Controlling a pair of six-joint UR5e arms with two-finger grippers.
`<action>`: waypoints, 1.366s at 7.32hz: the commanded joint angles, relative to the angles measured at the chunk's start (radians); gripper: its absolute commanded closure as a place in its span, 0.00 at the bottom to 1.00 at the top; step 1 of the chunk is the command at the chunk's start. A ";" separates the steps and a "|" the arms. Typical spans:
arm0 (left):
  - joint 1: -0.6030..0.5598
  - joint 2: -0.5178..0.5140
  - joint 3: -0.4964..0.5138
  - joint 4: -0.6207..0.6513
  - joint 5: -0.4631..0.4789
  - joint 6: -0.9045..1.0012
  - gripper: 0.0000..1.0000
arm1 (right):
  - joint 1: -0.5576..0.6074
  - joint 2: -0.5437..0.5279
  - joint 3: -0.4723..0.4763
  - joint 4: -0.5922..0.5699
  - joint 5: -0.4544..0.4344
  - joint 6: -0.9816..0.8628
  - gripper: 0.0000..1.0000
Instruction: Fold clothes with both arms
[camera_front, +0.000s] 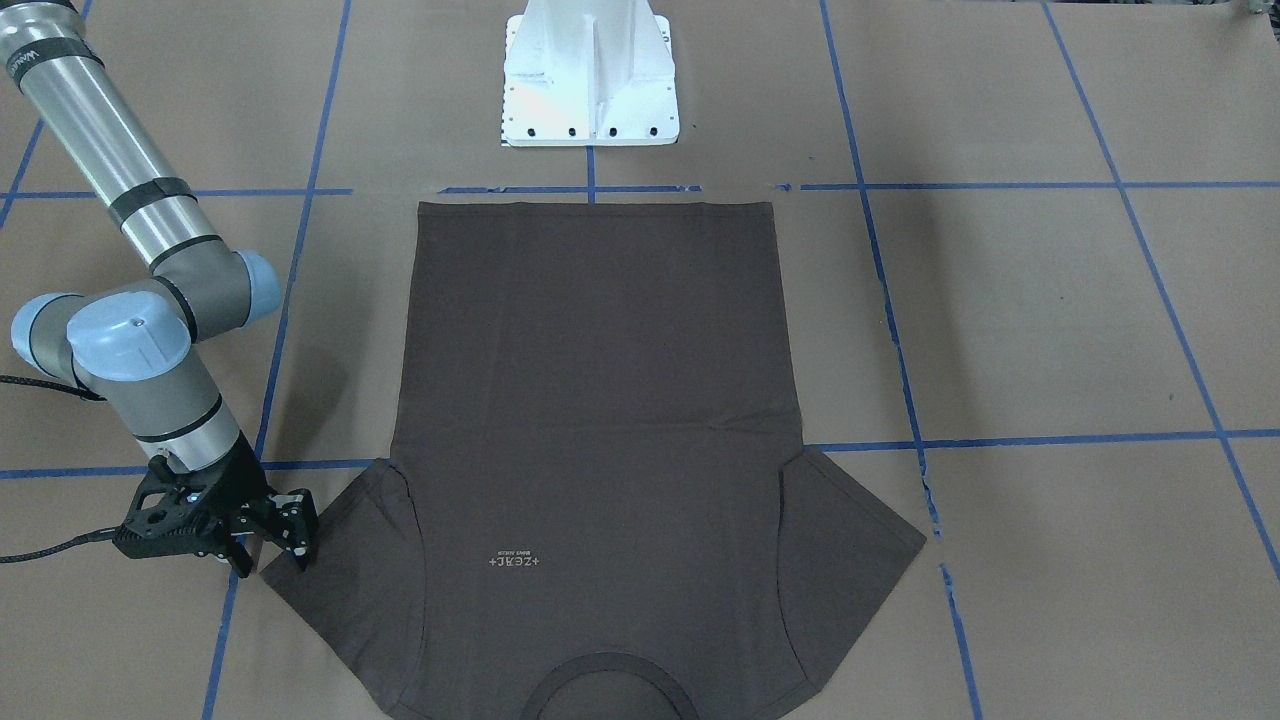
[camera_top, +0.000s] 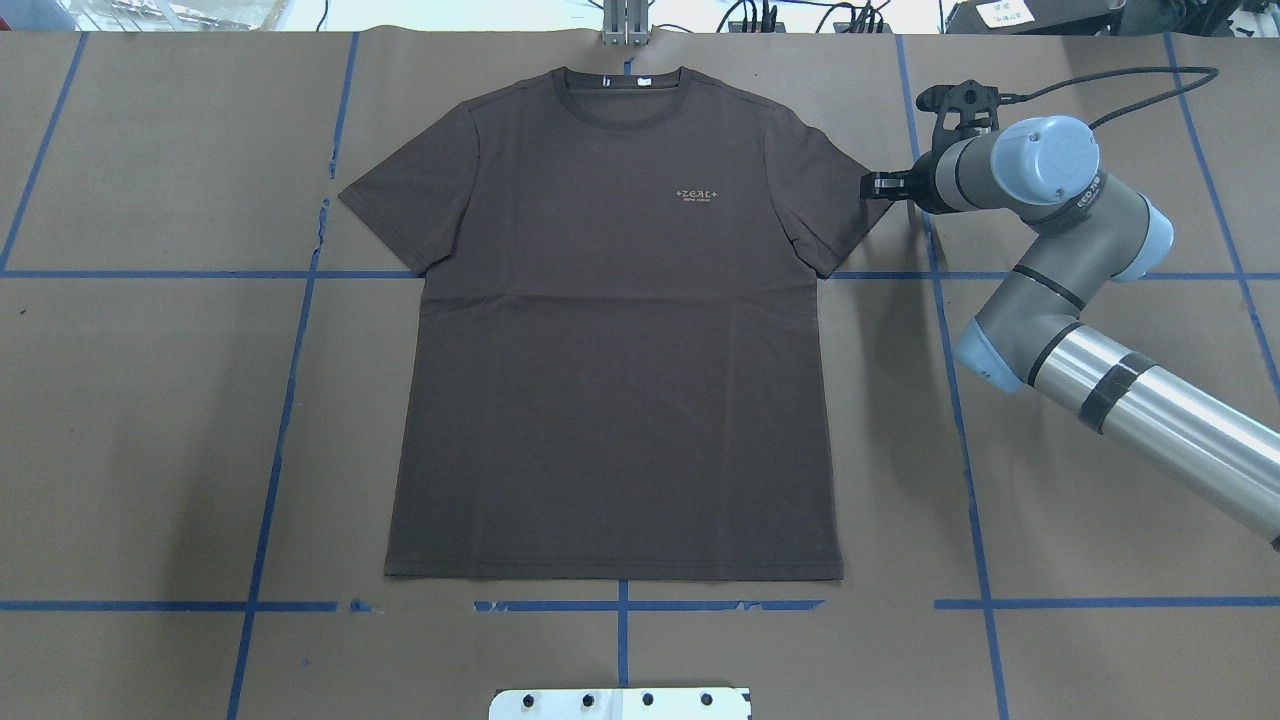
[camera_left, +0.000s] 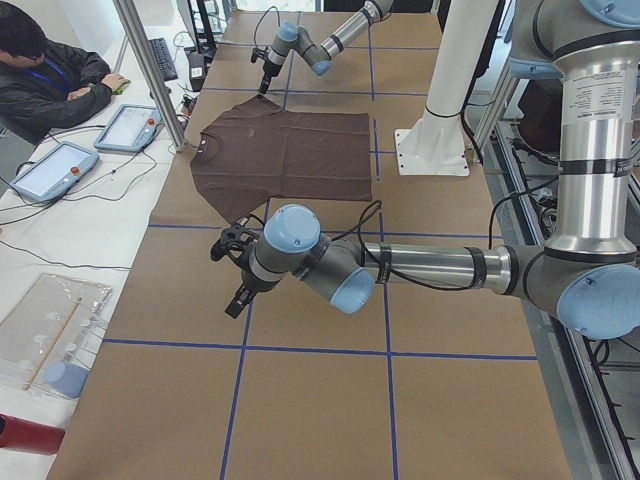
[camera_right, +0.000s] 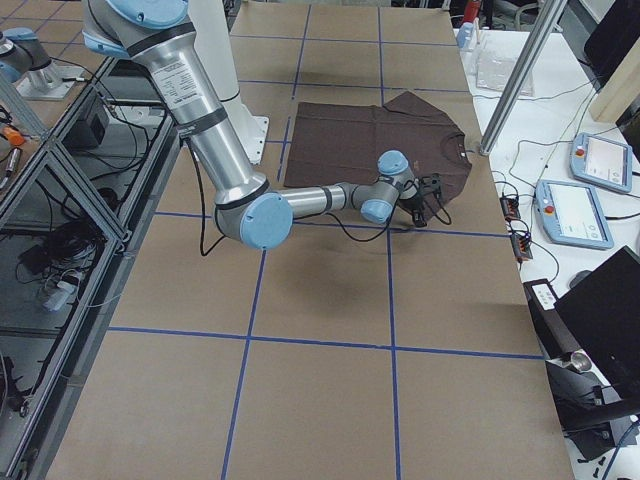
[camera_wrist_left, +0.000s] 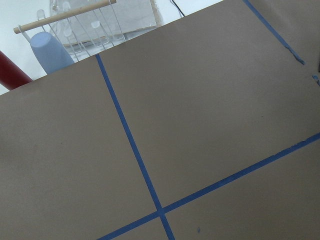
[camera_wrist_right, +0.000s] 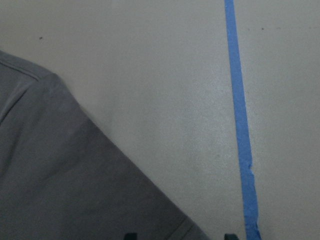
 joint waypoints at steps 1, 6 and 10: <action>0.000 0.000 0.000 0.000 0.000 0.000 0.00 | -0.001 0.000 0.000 -0.003 -0.002 0.000 0.35; 0.000 0.000 -0.001 0.000 0.000 0.000 0.00 | -0.008 0.001 -0.008 -0.003 -0.022 0.000 0.44; 0.000 0.000 0.000 0.000 0.000 0.000 0.00 | -0.007 0.018 -0.008 -0.007 -0.022 -0.009 1.00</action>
